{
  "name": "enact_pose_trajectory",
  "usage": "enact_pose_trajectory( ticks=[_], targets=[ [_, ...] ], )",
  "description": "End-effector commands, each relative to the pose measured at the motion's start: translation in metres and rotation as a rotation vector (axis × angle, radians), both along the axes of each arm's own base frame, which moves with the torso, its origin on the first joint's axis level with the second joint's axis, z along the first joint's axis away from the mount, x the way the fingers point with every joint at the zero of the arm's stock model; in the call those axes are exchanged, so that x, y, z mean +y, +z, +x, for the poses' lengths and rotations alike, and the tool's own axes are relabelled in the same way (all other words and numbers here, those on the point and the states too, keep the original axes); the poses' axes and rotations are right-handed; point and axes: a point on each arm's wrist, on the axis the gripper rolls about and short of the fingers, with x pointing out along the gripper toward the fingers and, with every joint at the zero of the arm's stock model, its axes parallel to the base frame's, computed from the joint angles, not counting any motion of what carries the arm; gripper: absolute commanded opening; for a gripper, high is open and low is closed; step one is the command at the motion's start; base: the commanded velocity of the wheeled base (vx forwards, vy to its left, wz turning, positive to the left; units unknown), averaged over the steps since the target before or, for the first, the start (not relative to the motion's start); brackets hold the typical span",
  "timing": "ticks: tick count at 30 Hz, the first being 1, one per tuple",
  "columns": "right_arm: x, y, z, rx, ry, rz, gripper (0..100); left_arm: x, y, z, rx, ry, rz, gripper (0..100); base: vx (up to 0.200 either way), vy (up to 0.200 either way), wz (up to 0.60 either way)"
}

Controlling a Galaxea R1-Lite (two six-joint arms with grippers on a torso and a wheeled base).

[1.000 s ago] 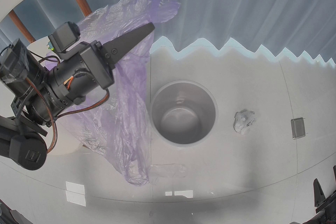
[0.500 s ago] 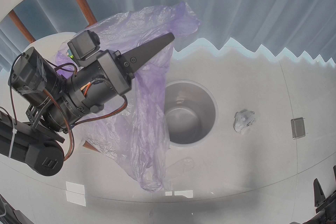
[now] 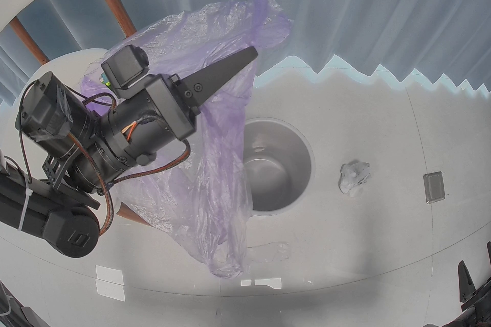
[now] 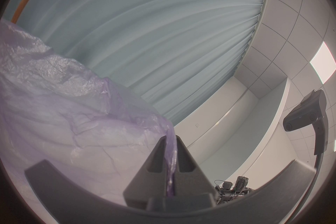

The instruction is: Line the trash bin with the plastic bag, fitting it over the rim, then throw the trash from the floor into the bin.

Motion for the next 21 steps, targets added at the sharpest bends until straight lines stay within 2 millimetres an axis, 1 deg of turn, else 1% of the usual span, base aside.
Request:
enact_pose_trajectory(
  ticks=[1, 4, 8, 13, 16, 21],
  targets=[
    [0.000, -0.005, 0.000, 0.001, 0.001, 0.000, 100, 0.000, -0.001, 0.001, 0.003, 0.003, 0.002, 0, 0.000, -0.200, 0.00],
    [0.000, -0.005, 0.000, 0.001, 0.001, 0.000, 100, 0.001, -0.001, 0.002, 0.003, 0.006, 0.001, 0, 0.000, -0.200, 0.00],
    [0.000, -0.005, 0.000, 0.001, 0.001, 0.000, 100, -0.002, -0.003, -0.001, 0.008, -0.007, 0.007, 0, 0.000, -0.200, 0.00],
    [0.000, -0.005, 0.000, 0.001, 0.001, 0.000, 100, 0.001, -0.006, 0.001, 0.019, 0.006, 0.014, 0, 0.000, 0.000, 0.00],
    [0.000, -0.005, 0.000, 0.001, 0.001, 0.000, 100, 0.004, -0.014, -0.001, 0.039, 0.015, 0.026, 0, 0.000, 0.000, 0.00],
    [0.000, -0.005, 0.000, 0.001, 0.001, 0.000, 100, 0.009, -0.017, 0.004, 0.038, 0.034, 0.024, 0, 0.000, 0.000, 0.00]
  ],
)
